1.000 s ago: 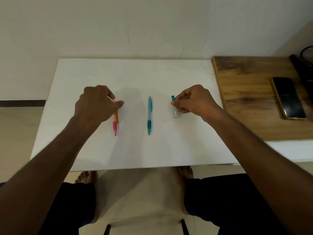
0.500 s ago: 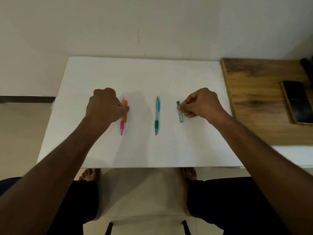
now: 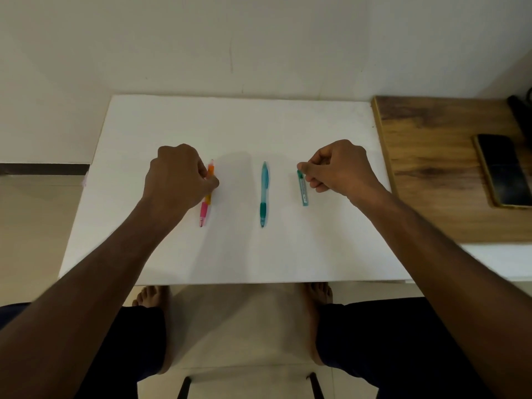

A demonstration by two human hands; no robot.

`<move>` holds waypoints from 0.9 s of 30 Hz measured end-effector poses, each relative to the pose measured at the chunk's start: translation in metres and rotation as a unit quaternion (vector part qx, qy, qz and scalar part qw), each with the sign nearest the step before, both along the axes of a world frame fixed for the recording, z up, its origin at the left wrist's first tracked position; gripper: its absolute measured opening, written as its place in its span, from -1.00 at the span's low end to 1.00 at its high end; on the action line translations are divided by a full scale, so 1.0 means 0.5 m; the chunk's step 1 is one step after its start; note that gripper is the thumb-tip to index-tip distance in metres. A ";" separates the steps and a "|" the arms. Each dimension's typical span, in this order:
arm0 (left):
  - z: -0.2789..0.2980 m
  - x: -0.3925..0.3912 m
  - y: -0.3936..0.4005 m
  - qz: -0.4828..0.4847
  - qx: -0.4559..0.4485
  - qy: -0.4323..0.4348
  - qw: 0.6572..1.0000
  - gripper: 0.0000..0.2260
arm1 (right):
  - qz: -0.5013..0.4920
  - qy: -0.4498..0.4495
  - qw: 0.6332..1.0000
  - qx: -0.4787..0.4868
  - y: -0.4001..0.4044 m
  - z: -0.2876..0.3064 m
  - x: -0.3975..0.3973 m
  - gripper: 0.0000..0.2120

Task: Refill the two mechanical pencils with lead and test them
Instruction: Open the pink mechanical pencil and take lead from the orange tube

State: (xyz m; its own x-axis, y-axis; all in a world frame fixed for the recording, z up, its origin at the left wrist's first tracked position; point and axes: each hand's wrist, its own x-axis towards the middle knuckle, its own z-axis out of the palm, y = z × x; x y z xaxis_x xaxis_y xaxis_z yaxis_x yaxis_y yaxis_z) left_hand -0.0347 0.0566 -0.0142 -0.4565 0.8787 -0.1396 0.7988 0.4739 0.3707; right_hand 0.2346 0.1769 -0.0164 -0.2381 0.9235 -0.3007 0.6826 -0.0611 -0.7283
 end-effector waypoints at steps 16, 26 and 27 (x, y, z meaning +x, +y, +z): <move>0.043 0.007 0.000 -0.005 0.083 -0.191 0.978 -0.79 | 0.001 0.060 0.998 0.017 -0.009 0.028 -0.022 -0.83; 0.040 0.077 -0.012 -0.086 0.151 -0.158 0.972 -0.68 | 0.089 0.149 0.982 -0.078 -0.079 0.032 -0.124 -0.83; 0.041 0.075 -0.014 -0.090 0.150 -0.162 0.971 -0.68 | 0.084 0.147 0.981 -0.090 -0.077 0.034 -0.128 -0.83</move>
State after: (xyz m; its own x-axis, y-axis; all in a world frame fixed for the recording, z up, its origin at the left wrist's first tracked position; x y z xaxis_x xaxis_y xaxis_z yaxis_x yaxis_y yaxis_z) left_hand 0.0030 0.0496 0.0063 -0.2667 0.9635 0.0247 0.6774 0.1691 0.7159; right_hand 0.1708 0.1382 0.0005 -0.4837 0.8022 -0.3501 0.4558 -0.1106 -0.8832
